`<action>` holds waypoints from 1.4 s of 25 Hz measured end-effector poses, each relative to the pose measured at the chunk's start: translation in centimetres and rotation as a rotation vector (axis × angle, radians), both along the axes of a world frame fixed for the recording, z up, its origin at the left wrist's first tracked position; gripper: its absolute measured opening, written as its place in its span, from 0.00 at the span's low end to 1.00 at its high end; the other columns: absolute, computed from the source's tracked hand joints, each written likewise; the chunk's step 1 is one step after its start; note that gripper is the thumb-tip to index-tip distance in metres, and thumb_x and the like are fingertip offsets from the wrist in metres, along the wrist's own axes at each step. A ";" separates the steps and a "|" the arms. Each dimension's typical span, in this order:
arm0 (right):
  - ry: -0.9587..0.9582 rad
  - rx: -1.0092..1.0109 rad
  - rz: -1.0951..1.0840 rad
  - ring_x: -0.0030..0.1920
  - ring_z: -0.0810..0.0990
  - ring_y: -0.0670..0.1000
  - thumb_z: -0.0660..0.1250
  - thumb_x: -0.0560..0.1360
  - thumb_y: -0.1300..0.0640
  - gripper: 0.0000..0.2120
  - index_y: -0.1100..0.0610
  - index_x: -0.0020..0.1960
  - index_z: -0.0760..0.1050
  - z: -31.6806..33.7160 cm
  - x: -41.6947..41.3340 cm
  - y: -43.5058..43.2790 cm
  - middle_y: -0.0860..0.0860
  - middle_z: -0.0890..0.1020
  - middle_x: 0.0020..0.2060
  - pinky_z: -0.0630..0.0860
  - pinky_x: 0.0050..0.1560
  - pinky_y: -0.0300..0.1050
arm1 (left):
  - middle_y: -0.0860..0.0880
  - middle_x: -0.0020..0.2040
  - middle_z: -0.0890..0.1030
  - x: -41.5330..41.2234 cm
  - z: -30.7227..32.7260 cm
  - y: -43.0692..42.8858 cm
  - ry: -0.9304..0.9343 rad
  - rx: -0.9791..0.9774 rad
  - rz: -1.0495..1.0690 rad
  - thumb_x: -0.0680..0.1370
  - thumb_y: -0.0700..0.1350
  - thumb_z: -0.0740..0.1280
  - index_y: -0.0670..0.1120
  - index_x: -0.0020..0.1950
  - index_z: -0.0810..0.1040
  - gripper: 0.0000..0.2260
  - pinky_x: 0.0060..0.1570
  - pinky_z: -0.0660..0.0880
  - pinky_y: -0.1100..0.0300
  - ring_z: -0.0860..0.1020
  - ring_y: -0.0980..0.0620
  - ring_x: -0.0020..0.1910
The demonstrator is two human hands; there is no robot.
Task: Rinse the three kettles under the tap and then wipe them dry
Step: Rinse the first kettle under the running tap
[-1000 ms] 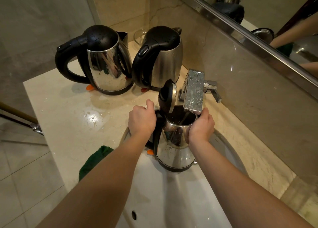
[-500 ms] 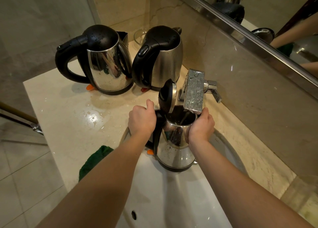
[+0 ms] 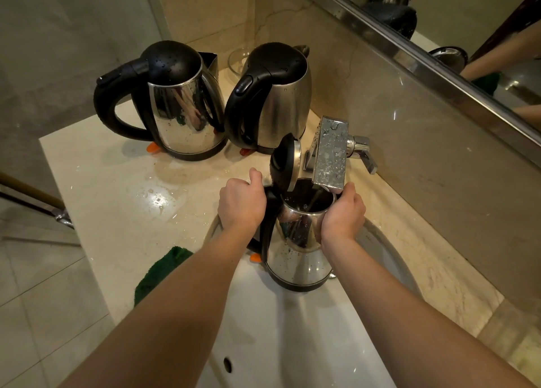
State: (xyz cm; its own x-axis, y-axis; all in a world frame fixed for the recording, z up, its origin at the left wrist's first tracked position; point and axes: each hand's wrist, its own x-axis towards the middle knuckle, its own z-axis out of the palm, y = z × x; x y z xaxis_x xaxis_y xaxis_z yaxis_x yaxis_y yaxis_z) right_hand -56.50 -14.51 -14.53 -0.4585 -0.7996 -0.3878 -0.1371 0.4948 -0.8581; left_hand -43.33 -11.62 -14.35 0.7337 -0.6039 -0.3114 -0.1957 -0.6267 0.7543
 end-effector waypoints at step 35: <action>0.010 0.002 0.005 0.40 0.74 0.54 0.53 0.80 0.46 0.18 0.57 0.43 0.72 0.0 0.1 0.0 0.51 0.74 0.35 0.70 0.48 0.55 | 0.47 0.27 0.66 0.1 -0.1 0.0 0.001 -0.007 -0.001 0.82 0.54 0.56 0.44 0.28 0.65 0.24 0.30 0.64 0.56 0.65 0.50 0.27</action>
